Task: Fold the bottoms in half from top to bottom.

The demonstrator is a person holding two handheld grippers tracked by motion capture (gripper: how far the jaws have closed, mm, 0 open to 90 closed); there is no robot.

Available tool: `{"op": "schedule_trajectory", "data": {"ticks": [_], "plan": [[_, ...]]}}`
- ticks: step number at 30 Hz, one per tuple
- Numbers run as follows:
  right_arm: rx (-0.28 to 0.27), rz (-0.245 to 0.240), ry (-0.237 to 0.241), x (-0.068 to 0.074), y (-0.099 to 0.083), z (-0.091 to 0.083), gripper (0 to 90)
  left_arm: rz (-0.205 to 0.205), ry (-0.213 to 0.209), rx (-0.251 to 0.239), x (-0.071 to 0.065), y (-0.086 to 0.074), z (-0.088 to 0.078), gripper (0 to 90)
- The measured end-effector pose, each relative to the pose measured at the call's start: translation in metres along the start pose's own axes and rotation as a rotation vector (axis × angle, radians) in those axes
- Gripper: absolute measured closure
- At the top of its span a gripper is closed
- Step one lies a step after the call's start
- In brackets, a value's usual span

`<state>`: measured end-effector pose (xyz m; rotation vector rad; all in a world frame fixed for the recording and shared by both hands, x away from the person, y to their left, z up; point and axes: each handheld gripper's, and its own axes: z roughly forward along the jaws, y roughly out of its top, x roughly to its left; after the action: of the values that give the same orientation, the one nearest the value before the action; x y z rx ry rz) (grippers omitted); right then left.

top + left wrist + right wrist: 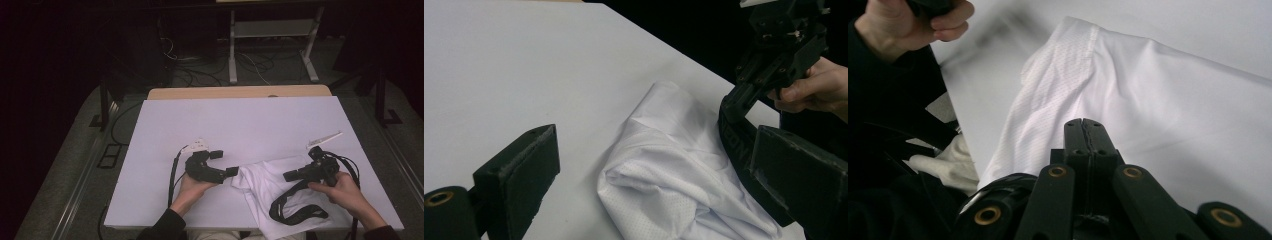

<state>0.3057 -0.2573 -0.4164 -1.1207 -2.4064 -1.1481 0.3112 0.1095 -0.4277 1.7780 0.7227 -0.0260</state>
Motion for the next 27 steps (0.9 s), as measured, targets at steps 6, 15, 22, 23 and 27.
{"op": "schedule_trajectory", "data": {"ticks": [6, 15, 22, 23, 27], "plan": [[0.03, 0.002, -0.054, -0.009, 0.001, 0.005, 88.6, -0.002, 0.003, -0.004, 0.002, -0.001, 0.0, 4.6], [0.102, 0.032, -0.091, -0.016, -0.013, 0.008, 88.5, -0.006, 0.004, 0.006, 0.002, -0.003, 0.002, 4.6], [0.125, 0.042, -0.043, -0.011, -0.021, 0.001, 88.6, -0.001, 0.005, 0.019, 0.001, -0.004, 0.004, 4.6], [0.133, 0.039, -0.038, -0.009, -0.023, 0.001, 88.6, -0.003, 0.005, 0.016, 0.001, -0.004, 0.004, 4.6], [0.164, 0.031, -0.007, -0.001, -0.031, 0.001, 88.6, -0.004, 0.008, 0.023, 0.002, -0.005, 0.004, 4.6]]}}
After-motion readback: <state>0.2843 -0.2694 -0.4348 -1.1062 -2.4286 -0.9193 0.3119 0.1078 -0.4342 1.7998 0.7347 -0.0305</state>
